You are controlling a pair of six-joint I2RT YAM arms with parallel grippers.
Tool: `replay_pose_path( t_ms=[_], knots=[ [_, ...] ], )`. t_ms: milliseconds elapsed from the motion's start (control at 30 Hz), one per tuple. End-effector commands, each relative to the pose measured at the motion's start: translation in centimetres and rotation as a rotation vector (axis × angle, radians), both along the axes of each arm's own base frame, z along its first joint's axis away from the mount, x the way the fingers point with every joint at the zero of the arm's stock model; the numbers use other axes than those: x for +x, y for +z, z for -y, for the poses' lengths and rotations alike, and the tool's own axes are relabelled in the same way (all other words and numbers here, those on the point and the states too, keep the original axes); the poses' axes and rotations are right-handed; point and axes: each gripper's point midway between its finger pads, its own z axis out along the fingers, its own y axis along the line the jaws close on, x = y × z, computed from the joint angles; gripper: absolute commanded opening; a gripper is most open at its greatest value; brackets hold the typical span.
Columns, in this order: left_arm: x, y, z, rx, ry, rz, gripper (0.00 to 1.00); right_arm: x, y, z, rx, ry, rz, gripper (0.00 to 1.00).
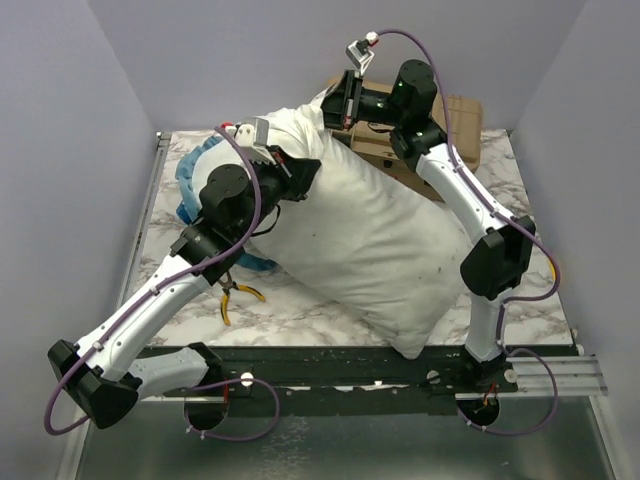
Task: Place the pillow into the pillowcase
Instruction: Stuff the pillow into the pillowcase.
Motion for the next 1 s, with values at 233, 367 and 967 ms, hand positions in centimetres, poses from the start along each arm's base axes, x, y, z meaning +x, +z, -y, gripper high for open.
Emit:
replay_pose_path(
  t_ms=[233, 367, 967],
  knots=[
    [-2.1, -5.3, -2.5, 0.031, 0.11, -0.134, 0.0, 1.4, 9.8, 7.5, 0.185, -0.326, 0.255, 0.0],
    [-1.9, -5.0, -4.3, 0.018, 0.192, -0.118, 0.0, 1.9, 9.0, 8.2, 0.189, -0.31, 0.24, 0.0],
    [0.0, -5.6, -7.9, 0.097, 0.419, -0.149, 0.32, 0.2, -6.0, 6.2, -0.135, -0.301, 0.101, 0.0]
  ],
)
